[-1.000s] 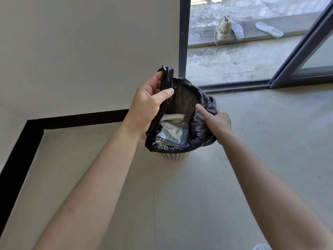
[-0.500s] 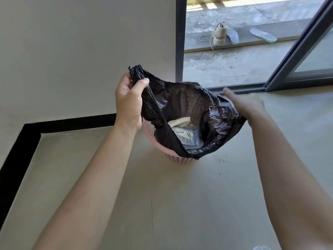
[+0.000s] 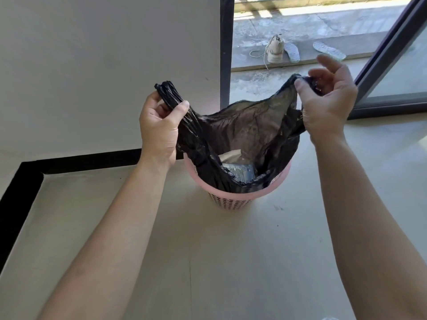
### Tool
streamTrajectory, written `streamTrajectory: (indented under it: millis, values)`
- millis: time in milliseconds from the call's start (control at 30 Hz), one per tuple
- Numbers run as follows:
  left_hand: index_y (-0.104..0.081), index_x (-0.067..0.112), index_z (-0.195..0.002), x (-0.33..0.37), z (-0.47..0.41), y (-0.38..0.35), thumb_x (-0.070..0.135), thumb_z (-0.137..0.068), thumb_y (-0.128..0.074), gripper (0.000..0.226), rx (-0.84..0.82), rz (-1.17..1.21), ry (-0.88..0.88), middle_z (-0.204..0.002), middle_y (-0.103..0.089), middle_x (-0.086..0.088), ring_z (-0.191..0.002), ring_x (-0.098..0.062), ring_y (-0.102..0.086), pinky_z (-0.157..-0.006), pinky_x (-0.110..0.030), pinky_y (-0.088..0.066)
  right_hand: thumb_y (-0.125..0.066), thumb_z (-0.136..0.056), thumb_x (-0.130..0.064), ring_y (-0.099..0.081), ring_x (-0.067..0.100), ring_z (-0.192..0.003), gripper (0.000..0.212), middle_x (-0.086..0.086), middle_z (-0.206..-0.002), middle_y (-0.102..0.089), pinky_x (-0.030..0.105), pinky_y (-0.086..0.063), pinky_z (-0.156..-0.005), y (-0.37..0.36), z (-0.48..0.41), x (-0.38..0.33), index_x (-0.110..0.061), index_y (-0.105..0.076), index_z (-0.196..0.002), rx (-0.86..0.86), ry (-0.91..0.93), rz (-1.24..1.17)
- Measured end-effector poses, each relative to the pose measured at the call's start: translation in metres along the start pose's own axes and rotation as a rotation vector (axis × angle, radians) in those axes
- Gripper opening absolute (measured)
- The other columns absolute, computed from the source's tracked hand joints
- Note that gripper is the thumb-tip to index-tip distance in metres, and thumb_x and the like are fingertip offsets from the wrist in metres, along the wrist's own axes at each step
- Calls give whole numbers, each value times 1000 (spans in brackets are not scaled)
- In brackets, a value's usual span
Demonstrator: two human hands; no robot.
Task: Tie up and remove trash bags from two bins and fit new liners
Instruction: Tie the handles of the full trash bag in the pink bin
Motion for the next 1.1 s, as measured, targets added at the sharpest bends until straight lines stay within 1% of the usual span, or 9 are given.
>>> streamTrajectory:
  millis: [167, 267, 367, 533, 700, 867, 933, 1000, 1100]
  values:
    - [-66, 11, -107, -8, -3, 8, 13, -80, -80, 30, 34, -44, -55, -85, -69, 1, -79, -17, -62, -79, -35, -56, -77, -80, -47, -62, 9, -103, 72, 0, -124, -55, 22, -54, -87, -5, 12, 12, -18, -48, -139, -45, -87, -13]
    - [-70, 22, -93, -21, 2, 15, 46, -81, -77, 27, 79, -278, -142, -77, -65, 15, -73, -6, -57, -74, -24, -50, -62, -76, -74, -34, 18, -140, 104, 6, -154, -22, 32, -37, -113, 0, 33, 45, -20, -21, -155, -55, -279, 76]
    - [-57, 29, -89, -37, 14, 31, 70, -91, -42, 44, 144, -443, -266, -84, -55, 14, -83, -10, -53, -81, -30, -45, -46, -76, -81, -3, 20, -152, 114, 11, -163, -5, 37, -7, -122, 1, 62, 75, -15, -4, -159, -168, -339, 104]
    - [-51, 3, -117, -63, 29, 33, 76, -90, -28, 81, 13, -825, -536, -116, -50, -7, -112, -21, -42, -101, -48, -35, -27, -72, -94, -26, 22, -140, 107, 5, -148, -39, 45, -18, -120, -9, 78, 95, -19, -40, -147, -515, -51, 471]
    - [-15, 11, -152, -94, 29, 30, 76, -53, -79, 134, -70, -831, -211, -156, -22, -10, -148, -23, -18, -120, -45, -23, -35, -69, -96, -18, 24, -146, 107, 0, -156, -27, 54, -16, -119, -24, 79, 103, -28, -32, -151, -653, 37, 728]
    - [32, 12, -147, -99, 4, 23, 36, -76, -82, 136, -80, -558, 40, -164, -10, -1, -150, -12, -13, -123, -38, -16, -58, -80, -71, -26, 22, -142, 81, 3, -149, -38, 46, -22, -119, -27, 73, 99, -22, -43, -143, -622, 12, 642]
    - [25, 15, -151, -101, -3, 20, 32, -83, -76, 123, -100, -516, 90, -162, -16, 0, -147, -11, -22, -121, -32, -21, -66, -85, -55, -36, 18, -135, 58, 0, -139, -47, 43, -30, -116, -34, 74, 89, -18, -55, -128, -591, -16, 474]
    - [-8, 14, -154, -99, -3, 16, 31, -86, -74, 97, -102, -490, 125, -149, -42, 0, -134, -11, -44, -112, -28, -36, -73, -85, -43, -54, 13, -116, 40, -8, -118, -58, 36, -46, -100, -43, 75, 78, -15, -59, -109, -522, -69, 364]
    - [-64, 13, -115, -94, -3, 13, 28, -89, -71, 31, -100, -509, 70, -107, -72, 2, -102, -13, -68, -96, -38, -53, -87, -73, -35, -57, -18, -93, 52, -16, -100, -62, 1, -40, -74, -50, 76, 69, -19, -56, -111, -474, -165, 253]
Point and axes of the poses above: each hand's wrist, its own z-axis away from the middle knuckle, its own y-axis out of the back of the hand, x = y × z, the point moved 3 cm from there along -z, towards the middle knuckle
